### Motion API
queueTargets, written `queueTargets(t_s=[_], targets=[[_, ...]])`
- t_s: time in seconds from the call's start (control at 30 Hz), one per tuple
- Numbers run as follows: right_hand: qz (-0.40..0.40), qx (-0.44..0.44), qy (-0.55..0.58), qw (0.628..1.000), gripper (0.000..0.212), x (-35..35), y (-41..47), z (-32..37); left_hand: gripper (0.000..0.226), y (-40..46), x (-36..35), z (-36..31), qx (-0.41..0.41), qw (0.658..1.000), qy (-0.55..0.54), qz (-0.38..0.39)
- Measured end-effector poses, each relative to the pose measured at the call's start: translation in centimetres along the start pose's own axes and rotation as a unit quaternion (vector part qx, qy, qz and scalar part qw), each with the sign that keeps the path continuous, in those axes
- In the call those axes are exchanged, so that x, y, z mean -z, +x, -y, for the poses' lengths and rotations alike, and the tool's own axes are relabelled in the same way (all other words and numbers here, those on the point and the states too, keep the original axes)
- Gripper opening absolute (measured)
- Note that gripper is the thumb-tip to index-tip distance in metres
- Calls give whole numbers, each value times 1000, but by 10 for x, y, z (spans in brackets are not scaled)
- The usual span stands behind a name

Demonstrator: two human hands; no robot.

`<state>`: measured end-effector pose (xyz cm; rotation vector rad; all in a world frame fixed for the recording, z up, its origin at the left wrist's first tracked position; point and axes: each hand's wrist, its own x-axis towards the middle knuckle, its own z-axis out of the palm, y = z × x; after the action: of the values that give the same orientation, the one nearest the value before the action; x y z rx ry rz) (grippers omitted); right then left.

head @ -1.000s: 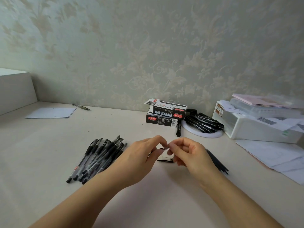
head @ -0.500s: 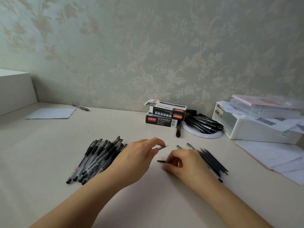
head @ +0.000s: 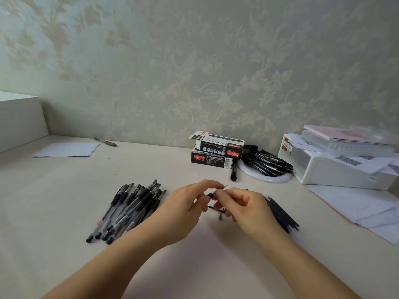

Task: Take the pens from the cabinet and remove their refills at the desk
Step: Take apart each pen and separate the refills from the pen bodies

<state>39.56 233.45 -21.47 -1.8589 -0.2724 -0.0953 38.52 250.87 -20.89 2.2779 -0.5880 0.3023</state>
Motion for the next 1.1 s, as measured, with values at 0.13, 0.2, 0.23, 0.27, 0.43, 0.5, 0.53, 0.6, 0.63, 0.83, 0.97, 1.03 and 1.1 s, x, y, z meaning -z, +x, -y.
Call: queueTargets(t_s=[0.13, 0.2, 0.23, 0.27, 0.43, 0.5, 0.53, 0.6, 0.63, 0.83, 0.97, 1.03, 1.1], targets=[[19, -60, 107, 992, 15, -2, -2, 1, 39, 0, 0, -6, -18, 1000, -2, 3], [21, -76, 145, 986, 15, -2, -1, 0, 40, 0, 1, -6, -19, 1000, -2, 5], [22, -82, 163, 983, 15, -2, 0, 0, 40, 0, 1, -7, -18, 1000, -3, 7], [19, -86, 182, 979, 16, -2, 0, -1, 41, 0, 1, -7, -17, 1000, -4, 11], [-102, -63, 248, 961, 19, 10, 11, 0, 37, 0, 0, -2, 13, 1000, 6, 11], [-171, -37, 229, 957, 21, 21, 15, -2, 35, 0, 0, -1, 23, 1000, 9, 10], [-199, -31, 213, 956, 21, 26, 17, -3, 33, -1, -1, -1, 23, 1000, 12, 10], [-223, -20, 141, 964, 20, 33, 19, -8, 28, 0, -1, 0, 21, 1000, 22, 1], [-218, -12, 67, 974, 18, 36, 19, -11, 26, 0, -1, 1, 21, 999, 26, -6], [-180, 40, -303, 935, 12, 47, 14, -23, 21, 1, 1, 6, 23, 995, 65, -66], [-199, 44, -347, 916, 13, 51, 15, -25, 19, 5, 4, 11, 34, 988, 84, -127], [-200, 29, -363, 910, 15, 52, 15, -26, 18, 5, 5, 14, 50, 984, 90, -143], [-200, 8, -385, 901, 18, 53, 15, -28, 16, 5, 8, 17, 85, 979, 97, -159]])
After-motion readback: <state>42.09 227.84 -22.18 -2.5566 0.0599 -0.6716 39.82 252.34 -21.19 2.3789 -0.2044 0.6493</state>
